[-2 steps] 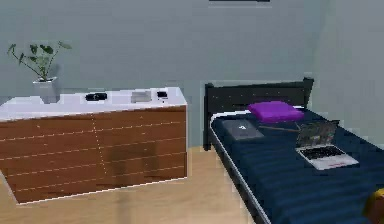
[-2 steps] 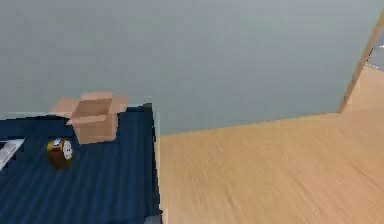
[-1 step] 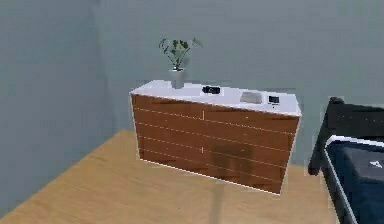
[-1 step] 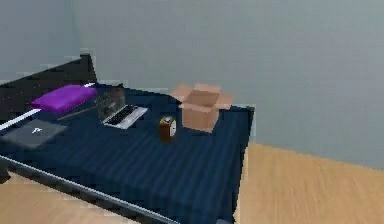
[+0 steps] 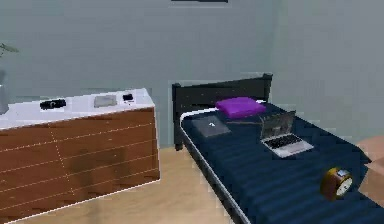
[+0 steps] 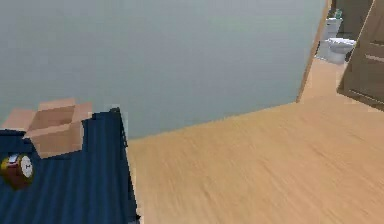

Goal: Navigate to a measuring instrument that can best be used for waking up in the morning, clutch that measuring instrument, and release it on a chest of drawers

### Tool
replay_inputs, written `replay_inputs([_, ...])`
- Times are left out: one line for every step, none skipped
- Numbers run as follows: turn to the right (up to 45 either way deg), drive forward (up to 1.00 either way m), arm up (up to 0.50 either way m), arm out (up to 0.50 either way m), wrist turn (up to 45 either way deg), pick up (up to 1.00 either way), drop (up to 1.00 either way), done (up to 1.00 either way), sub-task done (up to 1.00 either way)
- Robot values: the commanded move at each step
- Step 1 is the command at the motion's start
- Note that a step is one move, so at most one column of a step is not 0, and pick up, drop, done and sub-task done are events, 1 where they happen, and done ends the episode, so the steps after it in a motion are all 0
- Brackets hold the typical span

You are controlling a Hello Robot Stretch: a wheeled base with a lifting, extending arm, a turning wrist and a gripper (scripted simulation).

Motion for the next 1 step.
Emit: replay_inputs([0.0, 0.85, 0.0, 0.0, 0.0, 0.0, 0.0, 0.0, 0.0])
